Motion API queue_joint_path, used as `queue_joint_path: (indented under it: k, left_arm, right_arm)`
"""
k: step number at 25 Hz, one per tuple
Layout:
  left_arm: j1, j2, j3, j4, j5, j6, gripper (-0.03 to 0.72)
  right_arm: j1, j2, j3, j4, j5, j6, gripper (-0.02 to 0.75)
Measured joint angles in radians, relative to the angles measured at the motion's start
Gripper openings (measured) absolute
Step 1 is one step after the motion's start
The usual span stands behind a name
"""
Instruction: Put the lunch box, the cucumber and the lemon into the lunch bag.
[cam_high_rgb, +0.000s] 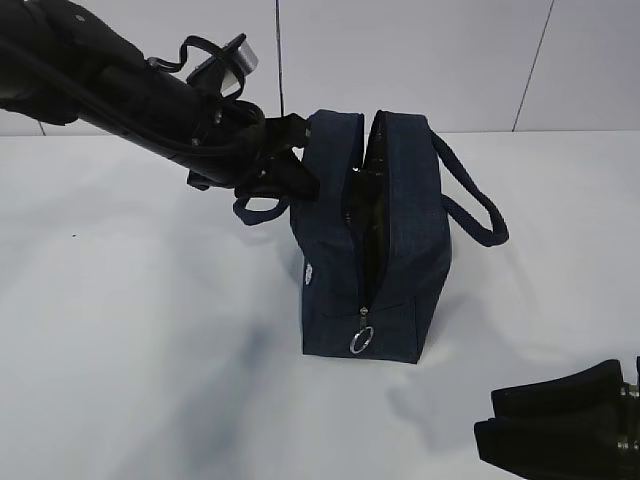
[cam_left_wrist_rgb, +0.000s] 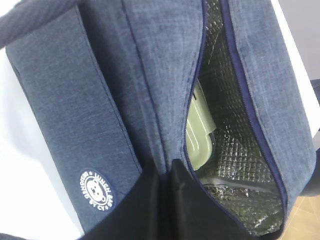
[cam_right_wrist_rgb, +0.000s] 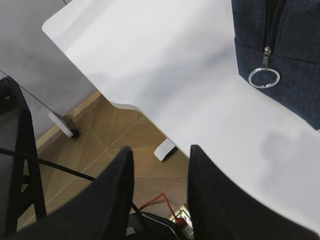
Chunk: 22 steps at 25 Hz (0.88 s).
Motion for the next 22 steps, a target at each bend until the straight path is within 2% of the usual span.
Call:
queue_joint_path:
  k: [9, 16, 22]
  left_arm:
    - [0.0, 0.0, 0.0, 0.0, -0.013, 0.0, -0.001]
    - [0.0, 0.0, 0.0, 0.0, -0.015, 0.0, -0.001]
    - [0.0, 0.0, 0.0, 0.0, -0.015, 0.0, -0.001]
  right_arm:
    - [0.0, 0.005, 0.0, 0.031, -0.031, -0.167, 0.276]
    - [0.0, 0.14, 0.0, 0.146, -0.039, -0.243, 0.276]
    - [0.0, 0.205, 0.0, 0.295, -0.003, -0.298, 0.276]
